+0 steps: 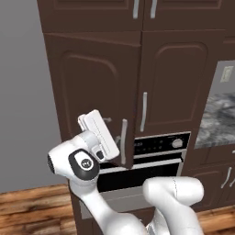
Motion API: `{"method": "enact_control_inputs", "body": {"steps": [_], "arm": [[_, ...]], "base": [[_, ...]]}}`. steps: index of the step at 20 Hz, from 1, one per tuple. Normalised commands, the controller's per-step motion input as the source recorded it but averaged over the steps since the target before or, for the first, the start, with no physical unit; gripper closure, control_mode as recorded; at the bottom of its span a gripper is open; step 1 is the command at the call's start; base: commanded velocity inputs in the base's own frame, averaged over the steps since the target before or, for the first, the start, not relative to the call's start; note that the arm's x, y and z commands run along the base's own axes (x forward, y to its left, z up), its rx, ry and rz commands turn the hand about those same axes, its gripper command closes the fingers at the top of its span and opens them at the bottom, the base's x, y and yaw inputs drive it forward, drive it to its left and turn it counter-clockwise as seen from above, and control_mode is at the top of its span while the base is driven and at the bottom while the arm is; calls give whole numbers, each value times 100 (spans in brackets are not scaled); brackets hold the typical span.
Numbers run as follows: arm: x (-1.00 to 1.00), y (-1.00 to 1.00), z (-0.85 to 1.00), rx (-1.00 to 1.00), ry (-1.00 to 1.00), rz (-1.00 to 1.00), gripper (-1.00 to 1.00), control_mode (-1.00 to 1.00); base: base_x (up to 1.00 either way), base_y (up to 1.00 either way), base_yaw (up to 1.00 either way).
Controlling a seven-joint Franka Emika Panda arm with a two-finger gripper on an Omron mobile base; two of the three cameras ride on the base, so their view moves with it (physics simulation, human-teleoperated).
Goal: Pick the mug and place it in the sink. Pick the bowl and place it in the open cabinet and then close the cabinet.
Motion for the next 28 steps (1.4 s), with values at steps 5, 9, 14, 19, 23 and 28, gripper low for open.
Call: {"method": "enact_control_inputs", "body": {"steps": [5,9,14,19,23,28], "arm": [[52,-32,0,0,0,0,-100,-100],[59,-28,0,0,1,2,-100,-100],[59,-26,0,0,0,6,-100,-100],[63,-23,-1,0,0,12,-100,-100],[59,-24,-5,0,0,18,-100,-100],[66,-26,-7,0,0,22,-100,-100]], "base": [[0,0,0],[0,0,0],[0,0,0],[0,0,0],[0,0,0],[0,0,0]]}}
